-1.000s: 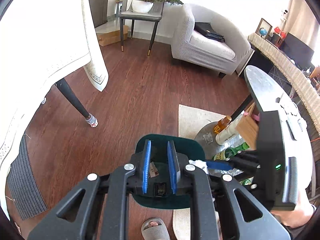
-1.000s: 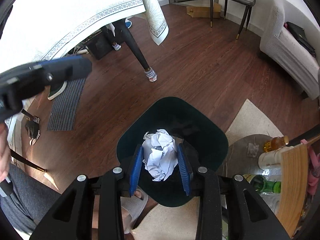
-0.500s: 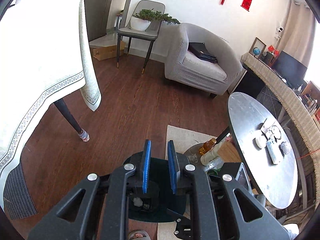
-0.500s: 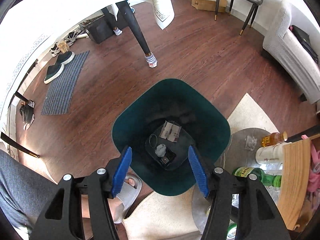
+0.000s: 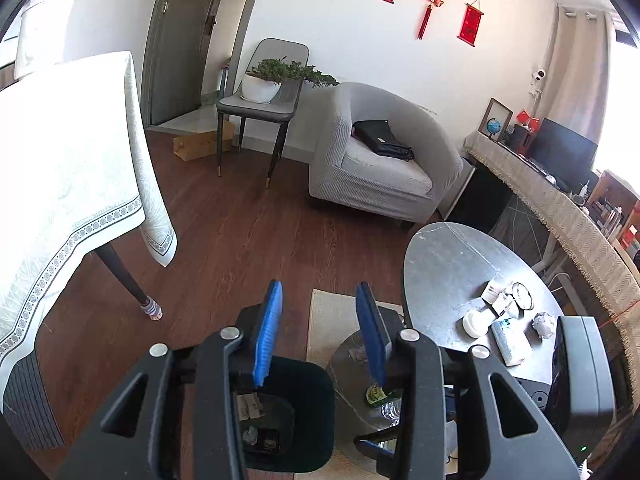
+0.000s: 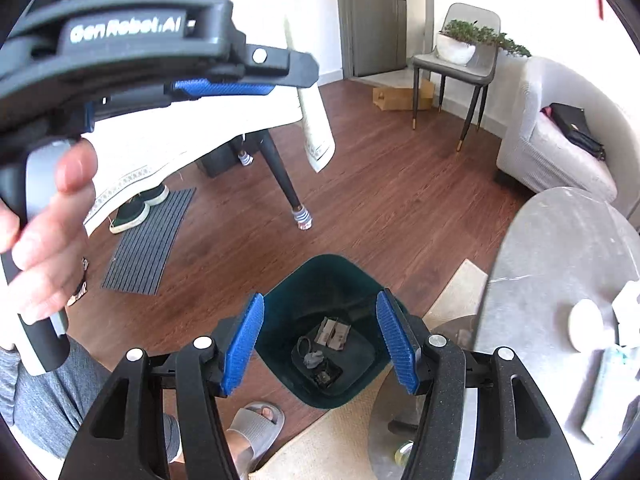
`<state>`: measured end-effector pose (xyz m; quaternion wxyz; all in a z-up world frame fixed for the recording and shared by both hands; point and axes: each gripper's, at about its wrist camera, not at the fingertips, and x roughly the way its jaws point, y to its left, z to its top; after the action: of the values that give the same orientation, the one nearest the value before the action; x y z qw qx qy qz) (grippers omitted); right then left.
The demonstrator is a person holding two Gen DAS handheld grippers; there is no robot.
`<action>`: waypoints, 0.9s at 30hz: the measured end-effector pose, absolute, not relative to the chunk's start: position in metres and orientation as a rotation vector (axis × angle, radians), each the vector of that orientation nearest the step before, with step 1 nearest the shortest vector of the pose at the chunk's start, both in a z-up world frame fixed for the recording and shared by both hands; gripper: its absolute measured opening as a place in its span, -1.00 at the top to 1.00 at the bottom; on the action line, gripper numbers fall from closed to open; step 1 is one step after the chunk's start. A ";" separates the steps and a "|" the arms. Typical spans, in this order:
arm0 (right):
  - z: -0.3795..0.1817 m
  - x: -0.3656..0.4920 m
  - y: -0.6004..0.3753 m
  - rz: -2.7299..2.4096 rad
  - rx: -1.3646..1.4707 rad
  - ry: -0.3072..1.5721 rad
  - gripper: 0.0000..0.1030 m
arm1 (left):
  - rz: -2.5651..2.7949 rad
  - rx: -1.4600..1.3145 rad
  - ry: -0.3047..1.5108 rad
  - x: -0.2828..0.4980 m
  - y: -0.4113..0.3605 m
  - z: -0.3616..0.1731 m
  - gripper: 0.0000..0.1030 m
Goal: Collect trash
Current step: 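Move both open tools back over the table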
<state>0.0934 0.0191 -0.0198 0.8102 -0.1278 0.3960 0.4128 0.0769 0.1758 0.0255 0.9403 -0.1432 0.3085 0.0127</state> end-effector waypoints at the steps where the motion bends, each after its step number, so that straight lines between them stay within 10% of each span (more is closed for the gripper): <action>1: -0.014 0.097 0.011 0.873 -0.248 0.843 -0.15 | 0.025 -0.293 0.626 0.077 0.170 0.027 -0.01; 27: 0.013 0.147 -0.229 0.479 -0.065 0.706 -0.35 | -0.123 -0.172 0.731 0.113 -0.006 -0.003 -0.46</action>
<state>0.1469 -0.2290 0.0130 0.9098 -0.0317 0.3425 0.2324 0.1125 -0.0065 -0.0030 0.9285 -0.0842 0.3566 -0.0600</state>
